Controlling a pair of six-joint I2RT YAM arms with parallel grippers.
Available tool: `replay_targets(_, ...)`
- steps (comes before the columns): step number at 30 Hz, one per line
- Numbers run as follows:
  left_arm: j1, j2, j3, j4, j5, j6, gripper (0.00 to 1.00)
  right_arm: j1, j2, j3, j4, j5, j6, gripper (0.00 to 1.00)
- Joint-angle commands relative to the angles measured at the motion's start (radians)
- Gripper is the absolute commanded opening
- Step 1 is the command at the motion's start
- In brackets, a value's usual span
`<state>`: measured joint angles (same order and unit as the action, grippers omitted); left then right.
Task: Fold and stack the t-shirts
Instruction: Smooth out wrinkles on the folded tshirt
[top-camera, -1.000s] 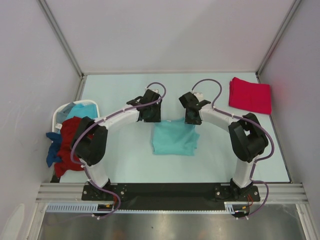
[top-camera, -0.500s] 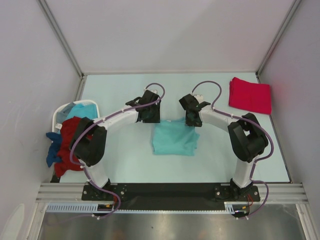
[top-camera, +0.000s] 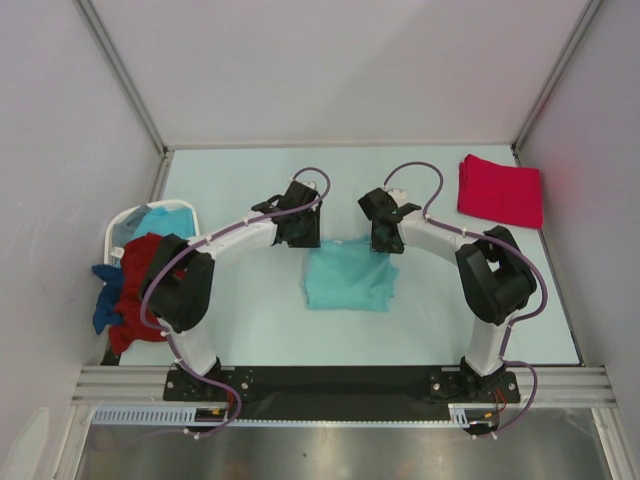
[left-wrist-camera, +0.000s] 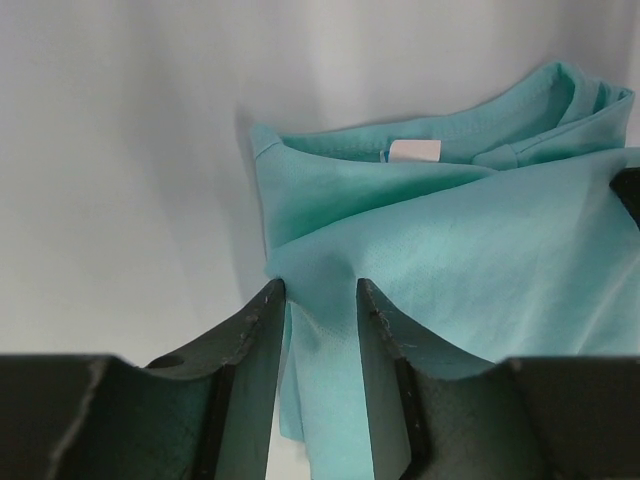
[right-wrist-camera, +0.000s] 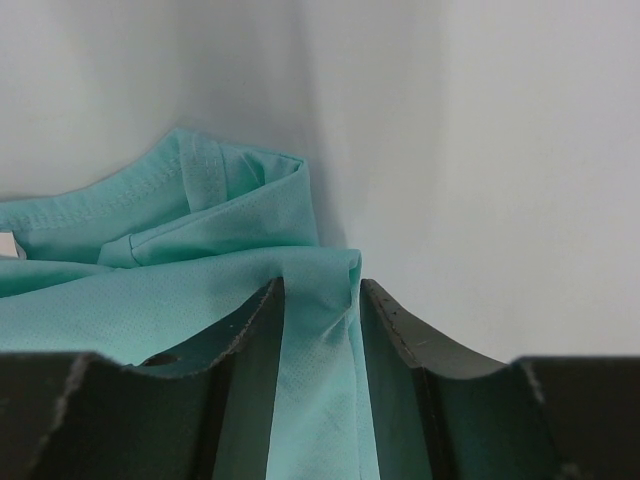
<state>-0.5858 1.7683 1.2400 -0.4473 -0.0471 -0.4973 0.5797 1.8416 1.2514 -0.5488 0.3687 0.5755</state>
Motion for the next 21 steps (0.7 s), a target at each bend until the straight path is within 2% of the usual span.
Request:
replay_targets(1,0.004,0.01,0.021,0.027,0.024,-0.012,0.4,0.003,-0.005,-0.001,0.013,0.016,0.007,0.41)
replay_targets(6,0.004,0.013,0.024,0.027,0.026,-0.009,0.34,0.002,-0.005,0.0,0.018,0.013,0.007,0.39)
replay_targets(9,0.004,0.017,0.022,0.027,0.029,-0.006,0.27,0.003,0.001,0.005,0.018,0.012,0.006,0.37)
replay_targets(12,0.004,0.02,0.019,0.025,0.029,-0.006,0.2,0.003,0.004,0.009,0.02,0.01,0.007,0.3)
replay_targets(18,0.004,0.016,0.026,0.025,0.03,0.002,0.02,0.003,0.008,0.014,0.015,0.009,0.011,0.09)
replay_targets(21,0.004,0.014,0.024,0.025,0.033,0.003,0.0,0.005,0.01,0.016,0.016,0.009,0.014,0.0)
